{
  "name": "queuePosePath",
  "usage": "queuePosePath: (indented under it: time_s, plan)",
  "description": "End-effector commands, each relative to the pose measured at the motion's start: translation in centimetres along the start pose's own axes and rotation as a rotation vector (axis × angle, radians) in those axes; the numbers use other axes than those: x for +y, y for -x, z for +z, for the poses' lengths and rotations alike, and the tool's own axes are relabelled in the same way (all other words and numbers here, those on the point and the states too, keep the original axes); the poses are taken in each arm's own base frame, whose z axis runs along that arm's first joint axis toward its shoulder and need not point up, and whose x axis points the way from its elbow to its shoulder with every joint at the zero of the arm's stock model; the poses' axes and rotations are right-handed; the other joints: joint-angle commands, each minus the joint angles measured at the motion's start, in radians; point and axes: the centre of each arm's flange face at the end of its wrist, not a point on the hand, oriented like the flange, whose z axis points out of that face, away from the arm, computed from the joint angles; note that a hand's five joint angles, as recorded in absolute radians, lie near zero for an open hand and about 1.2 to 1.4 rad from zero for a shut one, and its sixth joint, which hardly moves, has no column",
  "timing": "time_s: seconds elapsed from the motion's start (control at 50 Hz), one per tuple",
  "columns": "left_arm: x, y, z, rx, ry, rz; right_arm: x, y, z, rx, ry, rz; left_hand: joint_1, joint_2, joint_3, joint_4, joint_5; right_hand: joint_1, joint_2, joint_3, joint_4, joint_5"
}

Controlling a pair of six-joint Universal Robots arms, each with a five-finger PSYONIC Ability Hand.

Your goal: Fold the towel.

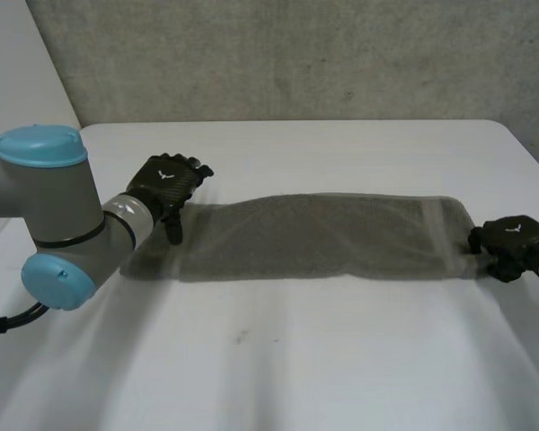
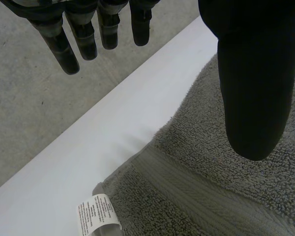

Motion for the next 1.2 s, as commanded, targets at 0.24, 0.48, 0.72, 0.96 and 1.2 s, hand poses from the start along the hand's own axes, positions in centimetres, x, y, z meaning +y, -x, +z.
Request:
queuePosePath:
  time_s: [0.24,0.48,0.72,0.96,1.2]
  plan:
    - [-0.3,0.2,-0.1,-0.007,-0.007,0.001,0.8,-7.5,-0.8,0.232,0.01,-0.039,0.013,0.018,0.019,0.016,-0.014,0.686,0.253,0.218,0.212,0.253]
    - [-2.1,1.4,-0.9,-0.038,-0.055,-0.063,-9.4,-4.9,-2.2,0.303,-0.202,-0.176,0.027,0.033,0.034,0.031,0.0,0.686,0.253,0.218,0.212,0.253]
    - [-3.0,2.6,-1.3,-0.075,-0.077,-0.065,-18.7,12.4,-2.0,-0.022,-0.567,-0.28,0.027,0.033,0.034,0.031,0.0,0.686,0.253,0.218,0.212,0.253]
    - [-3.5,4.6,-1.3,-0.122,-0.106,-0.146,-14.7,31.8,-2.8,-0.448,-0.627,-0.375,0.045,0.051,0.051,0.049,0.018,0.686,0.253,0.218,0.212,0.253]
    - [-3.2,3.7,-1.3,-0.101,-0.094,-0.159,-15.4,31.8,-4.4,-0.433,-0.611,-0.345,0.045,0.05,0.051,0.048,0.018,-0.514,-0.948,-0.983,-0.988,-0.948]
